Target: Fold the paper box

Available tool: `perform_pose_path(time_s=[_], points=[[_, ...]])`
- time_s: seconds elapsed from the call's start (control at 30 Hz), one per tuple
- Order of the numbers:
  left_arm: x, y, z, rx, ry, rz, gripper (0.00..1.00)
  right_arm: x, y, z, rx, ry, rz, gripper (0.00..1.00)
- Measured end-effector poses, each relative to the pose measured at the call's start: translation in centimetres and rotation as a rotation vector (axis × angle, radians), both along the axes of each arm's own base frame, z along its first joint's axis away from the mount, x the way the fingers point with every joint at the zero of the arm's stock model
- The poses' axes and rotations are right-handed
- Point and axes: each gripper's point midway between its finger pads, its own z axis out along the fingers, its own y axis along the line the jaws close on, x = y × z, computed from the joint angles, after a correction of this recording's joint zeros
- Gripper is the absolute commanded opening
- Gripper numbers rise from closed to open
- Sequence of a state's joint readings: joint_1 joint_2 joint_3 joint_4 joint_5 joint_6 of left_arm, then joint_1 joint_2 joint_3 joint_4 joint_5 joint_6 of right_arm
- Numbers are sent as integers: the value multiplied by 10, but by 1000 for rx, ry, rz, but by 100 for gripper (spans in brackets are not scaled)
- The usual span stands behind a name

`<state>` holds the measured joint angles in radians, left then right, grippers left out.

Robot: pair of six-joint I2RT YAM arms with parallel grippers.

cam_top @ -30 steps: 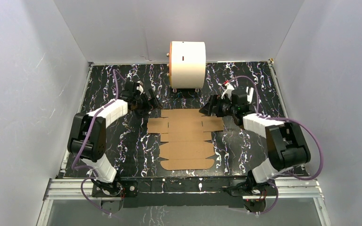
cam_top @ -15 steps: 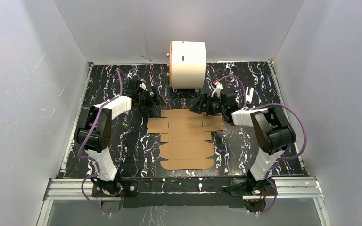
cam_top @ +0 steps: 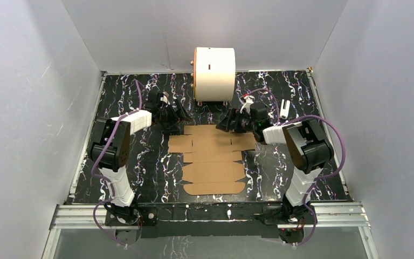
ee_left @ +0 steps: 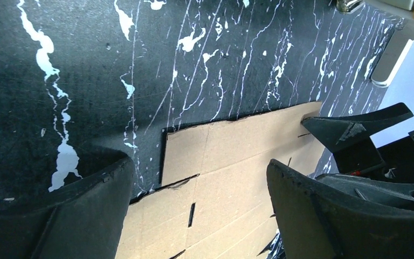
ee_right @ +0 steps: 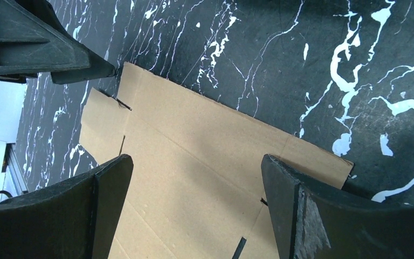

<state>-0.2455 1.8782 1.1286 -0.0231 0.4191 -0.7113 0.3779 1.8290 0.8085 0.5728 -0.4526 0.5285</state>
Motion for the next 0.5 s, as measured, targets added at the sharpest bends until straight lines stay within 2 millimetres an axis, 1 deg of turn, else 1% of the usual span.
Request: perform_pose_path(time_s=[0.17, 0.5], points=[[0, -7, 0, -34, 2, -12, 89, -2, 3, 0, 5, -5, 6, 99], [-8, -20, 2, -69, 18, -51, 86, -5, 9, 1, 13, -6, 15, 99]])
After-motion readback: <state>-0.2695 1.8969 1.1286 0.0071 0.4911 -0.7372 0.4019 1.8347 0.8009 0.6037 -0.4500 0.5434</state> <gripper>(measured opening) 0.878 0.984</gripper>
